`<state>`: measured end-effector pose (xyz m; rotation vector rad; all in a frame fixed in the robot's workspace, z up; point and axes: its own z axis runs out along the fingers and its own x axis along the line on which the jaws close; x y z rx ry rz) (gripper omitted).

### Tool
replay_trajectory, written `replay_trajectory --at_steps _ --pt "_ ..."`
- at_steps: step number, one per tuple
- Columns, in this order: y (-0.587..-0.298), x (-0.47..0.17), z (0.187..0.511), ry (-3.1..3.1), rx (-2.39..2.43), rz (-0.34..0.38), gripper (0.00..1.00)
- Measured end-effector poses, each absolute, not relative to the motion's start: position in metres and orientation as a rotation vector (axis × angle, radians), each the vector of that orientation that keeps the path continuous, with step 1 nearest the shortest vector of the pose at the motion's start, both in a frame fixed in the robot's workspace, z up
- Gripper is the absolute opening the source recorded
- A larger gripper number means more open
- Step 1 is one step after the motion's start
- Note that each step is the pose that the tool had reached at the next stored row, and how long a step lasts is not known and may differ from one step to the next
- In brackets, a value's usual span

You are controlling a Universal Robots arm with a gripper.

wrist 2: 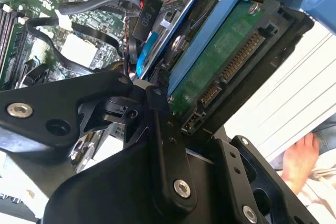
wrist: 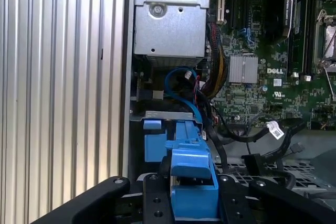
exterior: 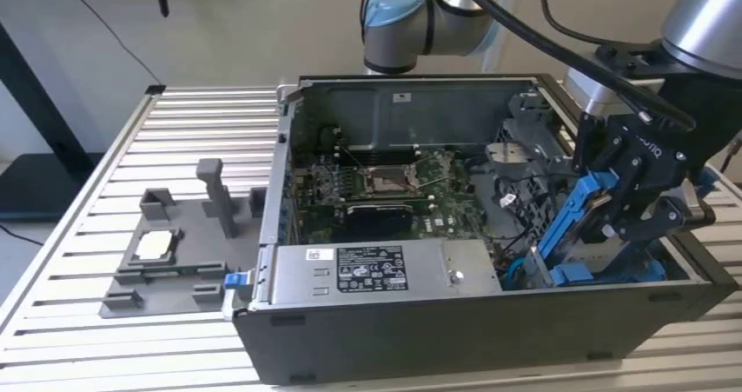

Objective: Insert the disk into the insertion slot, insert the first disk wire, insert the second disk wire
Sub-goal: 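Insert the disk into the insertion slot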

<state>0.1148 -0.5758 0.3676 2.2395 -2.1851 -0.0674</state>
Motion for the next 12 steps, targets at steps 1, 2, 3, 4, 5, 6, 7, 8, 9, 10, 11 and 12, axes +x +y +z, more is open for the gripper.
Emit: replay_trajectory --at_steps 1,2,3,4,5,6,7,8,9,10,11,12 --pt "-0.5758 0.1147 0.3676 -2.185 2.239 -0.067 0.33" --pt "-0.5758 0.1147 0.3676 -2.185 2.24 -0.067 0.33" --pt "-0.5758 0.1147 0.3676 -2.185 2.239 -0.067 0.33" --pt "-0.5758 0.1148 0.3676 -2.185 2.24 -0.067 0.33" --pt "-0.5757 0.1148 0.3675 -2.185 2.24 -0.068 0.33" --pt "-0.5757 0.1148 0.3676 -2.185 2.24 -0.067 0.35" --pt "-0.5758 0.1148 0.3676 -2.185 2.24 -0.067 0.4" --pt "-0.5758 0.1148 0.3676 -2.185 2.24 -0.067 0.4" --pt "-0.5758 0.1147 0.3676 -2.185 2.24 -0.067 0.47" --pt "-0.5758 0.1147 0.3676 -2.185 2.239 -0.067 0.47" --pt "-0.5758 0.1147 0.3676 -2.185 2.239 -0.067 0.53" --pt "-0.5758 0.1147 0.3676 -2.185 2.239 -0.067 0.53"
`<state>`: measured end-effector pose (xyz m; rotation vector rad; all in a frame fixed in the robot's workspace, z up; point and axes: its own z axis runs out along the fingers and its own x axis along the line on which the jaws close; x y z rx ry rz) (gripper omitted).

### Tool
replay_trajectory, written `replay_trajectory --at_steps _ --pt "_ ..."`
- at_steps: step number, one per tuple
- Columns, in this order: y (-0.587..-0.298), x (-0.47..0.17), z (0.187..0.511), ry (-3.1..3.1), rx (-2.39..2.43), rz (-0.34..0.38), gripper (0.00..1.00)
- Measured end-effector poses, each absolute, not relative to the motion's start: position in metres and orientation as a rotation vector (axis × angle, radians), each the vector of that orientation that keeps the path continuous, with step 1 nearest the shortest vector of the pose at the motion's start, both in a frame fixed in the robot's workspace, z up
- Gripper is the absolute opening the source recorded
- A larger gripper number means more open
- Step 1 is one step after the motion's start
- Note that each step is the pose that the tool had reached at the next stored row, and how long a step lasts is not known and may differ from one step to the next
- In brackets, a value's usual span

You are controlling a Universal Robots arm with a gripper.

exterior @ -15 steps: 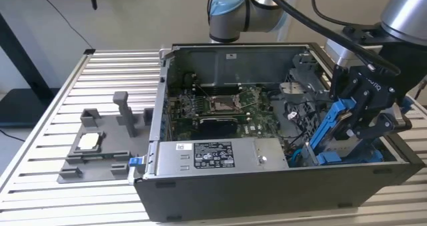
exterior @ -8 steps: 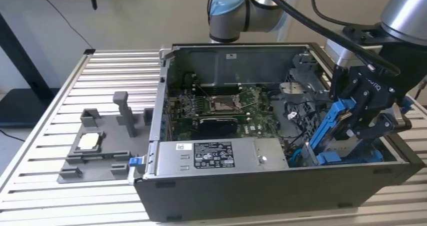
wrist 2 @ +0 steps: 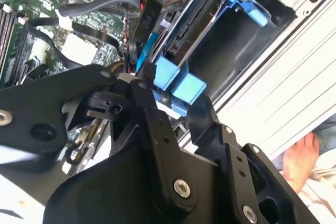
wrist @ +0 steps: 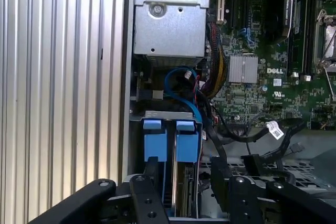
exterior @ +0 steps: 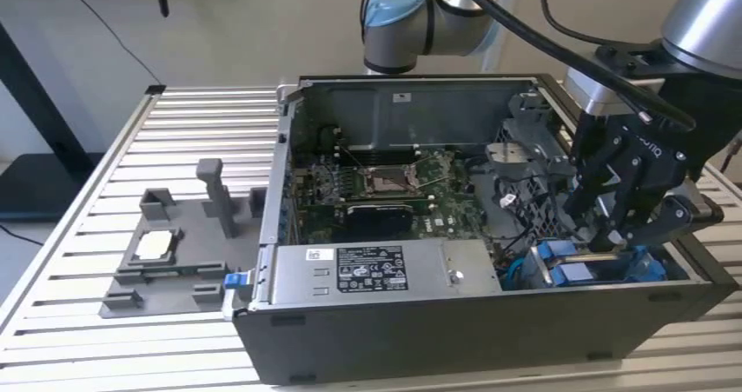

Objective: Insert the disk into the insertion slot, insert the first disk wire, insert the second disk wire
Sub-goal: 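Insert the disk into the insertion slot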

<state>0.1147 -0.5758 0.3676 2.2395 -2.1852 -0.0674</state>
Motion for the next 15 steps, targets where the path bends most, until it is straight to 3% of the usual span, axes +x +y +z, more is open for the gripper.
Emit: replay_trajectory --at_steps 15 --pt "-0.573 0.115 0.399 -2.193 2.243 -0.055 0.53"
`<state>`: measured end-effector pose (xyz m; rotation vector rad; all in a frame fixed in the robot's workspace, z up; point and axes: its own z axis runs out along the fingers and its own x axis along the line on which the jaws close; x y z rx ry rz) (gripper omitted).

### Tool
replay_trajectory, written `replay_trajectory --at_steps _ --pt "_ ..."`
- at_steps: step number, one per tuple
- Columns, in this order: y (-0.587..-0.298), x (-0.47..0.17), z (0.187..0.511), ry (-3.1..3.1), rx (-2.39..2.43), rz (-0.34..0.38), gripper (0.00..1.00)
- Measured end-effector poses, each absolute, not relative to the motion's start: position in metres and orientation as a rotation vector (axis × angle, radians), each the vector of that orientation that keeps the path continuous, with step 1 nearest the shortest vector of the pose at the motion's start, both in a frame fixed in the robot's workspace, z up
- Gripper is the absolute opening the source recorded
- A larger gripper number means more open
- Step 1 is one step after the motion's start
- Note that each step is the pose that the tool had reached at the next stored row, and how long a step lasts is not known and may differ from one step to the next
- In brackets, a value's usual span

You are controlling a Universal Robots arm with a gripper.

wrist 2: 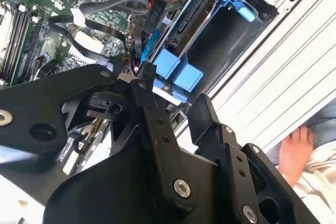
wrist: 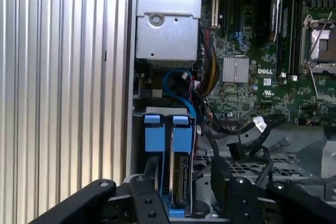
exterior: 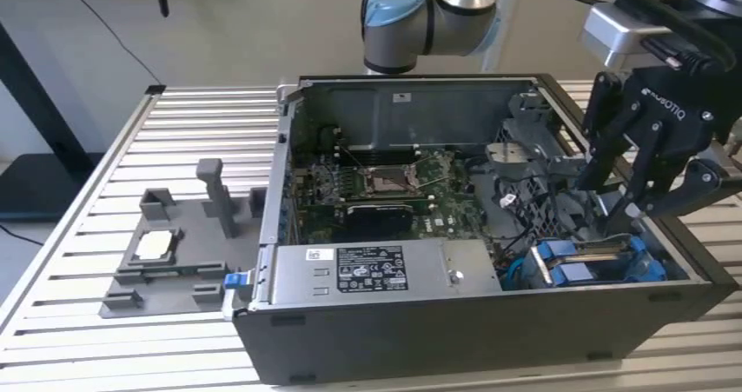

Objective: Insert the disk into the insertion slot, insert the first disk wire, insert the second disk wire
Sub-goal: 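Insert the disk into the insertion slot, then insert the first disk wire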

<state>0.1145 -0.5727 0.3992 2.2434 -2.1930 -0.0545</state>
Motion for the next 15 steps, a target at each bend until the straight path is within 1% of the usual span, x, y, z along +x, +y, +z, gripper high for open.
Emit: replay_trajectory --at_steps 5,15 --pt "-0.571 0.114 0.399 -2.228 2.281 0.022 0.53" --pt "-0.56 0.115 0.398 -2.244 2.298 0.059 0.53"
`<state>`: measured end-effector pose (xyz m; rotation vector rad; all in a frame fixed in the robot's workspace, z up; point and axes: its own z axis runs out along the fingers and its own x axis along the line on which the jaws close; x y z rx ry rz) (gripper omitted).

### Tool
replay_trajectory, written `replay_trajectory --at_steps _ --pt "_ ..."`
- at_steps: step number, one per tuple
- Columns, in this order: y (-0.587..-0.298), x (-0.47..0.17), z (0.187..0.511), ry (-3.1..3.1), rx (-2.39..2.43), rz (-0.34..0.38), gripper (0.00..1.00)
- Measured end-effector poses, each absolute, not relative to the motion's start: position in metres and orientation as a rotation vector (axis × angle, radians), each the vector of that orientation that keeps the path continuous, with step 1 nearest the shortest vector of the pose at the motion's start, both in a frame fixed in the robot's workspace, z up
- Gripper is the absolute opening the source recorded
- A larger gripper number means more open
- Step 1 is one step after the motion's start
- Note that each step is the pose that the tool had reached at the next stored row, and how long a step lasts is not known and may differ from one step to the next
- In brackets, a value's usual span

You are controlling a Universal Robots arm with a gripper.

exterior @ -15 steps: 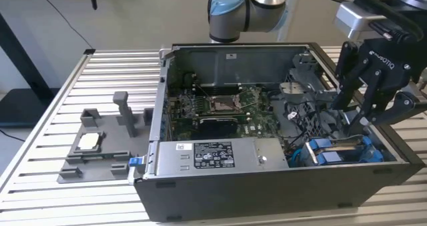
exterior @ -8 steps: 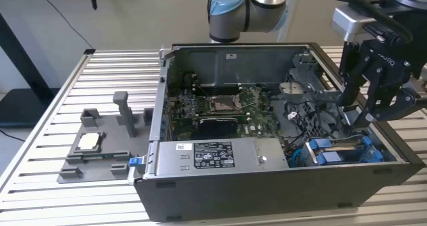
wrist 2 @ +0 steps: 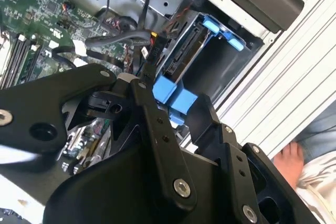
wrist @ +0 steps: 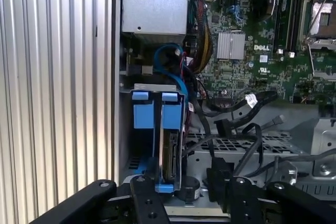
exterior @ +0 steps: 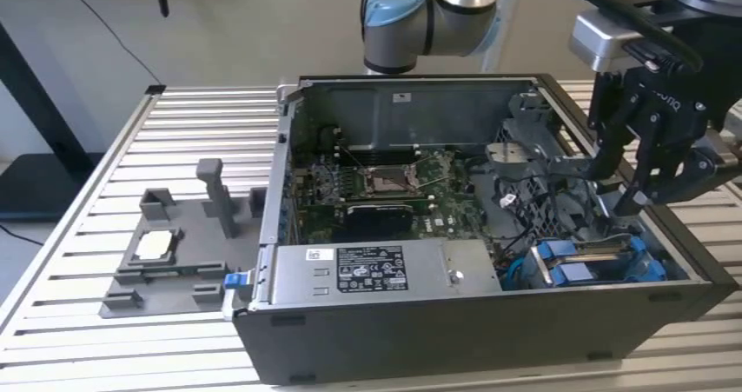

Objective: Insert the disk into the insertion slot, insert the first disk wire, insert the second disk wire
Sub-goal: 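Insert the first disk wire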

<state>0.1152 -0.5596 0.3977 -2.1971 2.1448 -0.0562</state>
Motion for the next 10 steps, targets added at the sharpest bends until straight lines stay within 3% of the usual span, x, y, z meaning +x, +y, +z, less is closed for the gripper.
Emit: replay_trajectory --at_steps 10 --pt "-0.548 0.122 0.393 2.129 -2.181 -0.09 0.53"
